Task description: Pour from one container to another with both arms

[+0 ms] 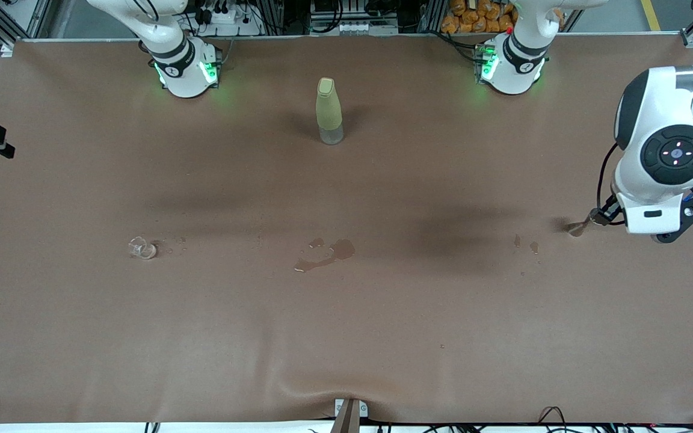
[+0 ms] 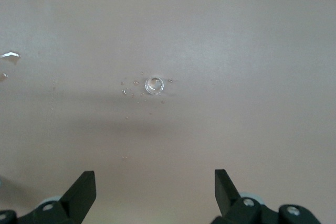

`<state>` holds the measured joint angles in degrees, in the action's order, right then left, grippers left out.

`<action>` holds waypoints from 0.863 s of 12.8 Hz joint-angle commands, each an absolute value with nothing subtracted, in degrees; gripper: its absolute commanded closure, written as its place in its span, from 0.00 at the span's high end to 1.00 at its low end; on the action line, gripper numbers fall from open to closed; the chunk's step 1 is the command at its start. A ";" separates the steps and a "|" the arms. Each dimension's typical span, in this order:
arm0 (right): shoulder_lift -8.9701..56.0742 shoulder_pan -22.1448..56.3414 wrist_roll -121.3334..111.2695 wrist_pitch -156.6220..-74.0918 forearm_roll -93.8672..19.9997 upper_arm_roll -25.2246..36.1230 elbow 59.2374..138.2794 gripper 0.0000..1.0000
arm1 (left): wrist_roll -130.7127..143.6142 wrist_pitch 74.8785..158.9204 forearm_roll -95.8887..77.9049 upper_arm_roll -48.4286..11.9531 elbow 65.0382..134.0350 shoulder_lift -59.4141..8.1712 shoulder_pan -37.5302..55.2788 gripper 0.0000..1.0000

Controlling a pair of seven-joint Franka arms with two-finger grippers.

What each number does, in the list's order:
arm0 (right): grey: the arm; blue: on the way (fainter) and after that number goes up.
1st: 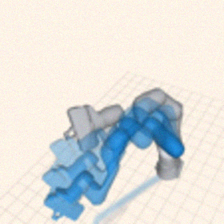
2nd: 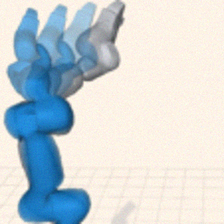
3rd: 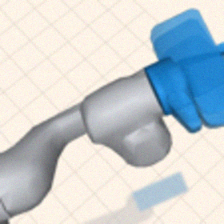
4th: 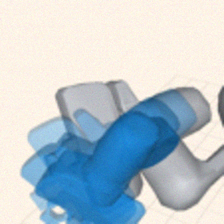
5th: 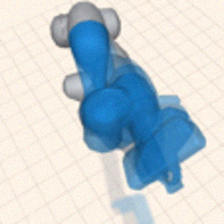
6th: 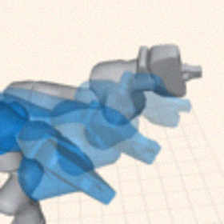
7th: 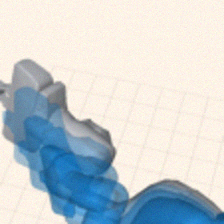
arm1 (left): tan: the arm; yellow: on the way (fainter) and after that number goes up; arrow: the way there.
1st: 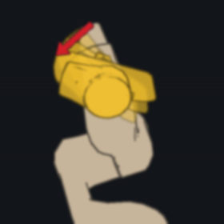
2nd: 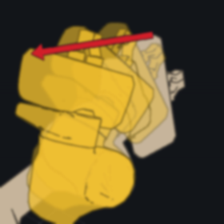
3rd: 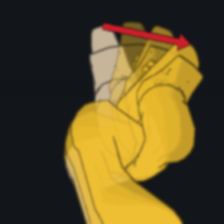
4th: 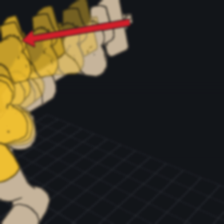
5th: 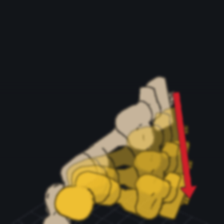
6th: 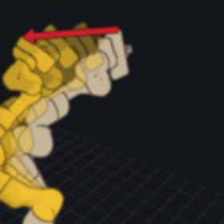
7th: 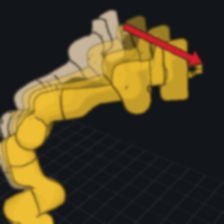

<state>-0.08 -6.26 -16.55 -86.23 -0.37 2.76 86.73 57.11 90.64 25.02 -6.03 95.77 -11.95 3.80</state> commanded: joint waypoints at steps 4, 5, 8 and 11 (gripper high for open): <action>-0.79 -8.00 -48.18 -85.52 0.18 6.32 87.80 1.00 | 30.99 92.90 17.50 -6.42 95.54 -10.20 -3.76 1.00; -0.79 -8.00 -53.65 -85.60 0.18 6.76 87.89 1.00 | 24.41 92.99 16.10 -6.33 94.58 -10.20 -5.69 1.00; -0.70 -8.61 -67.10 -85.96 0.18 7.38 88.59 1.00 | 5.51 93.68 7.84 -6.15 92.72 -10.46 -14.21 1.00; -0.62 -9.40 -77.40 -86.57 0.26 7.65 89.21 1.00 | -8.31 95.10 -2.51 -5.98 91.77 -11.07 -21.95 1.00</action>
<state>-0.01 -8.21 -71.19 -85.87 -0.35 8.13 88.31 -1.81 94.57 3.28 -5.47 92.46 -11.19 -17.98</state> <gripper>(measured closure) 0.000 0.000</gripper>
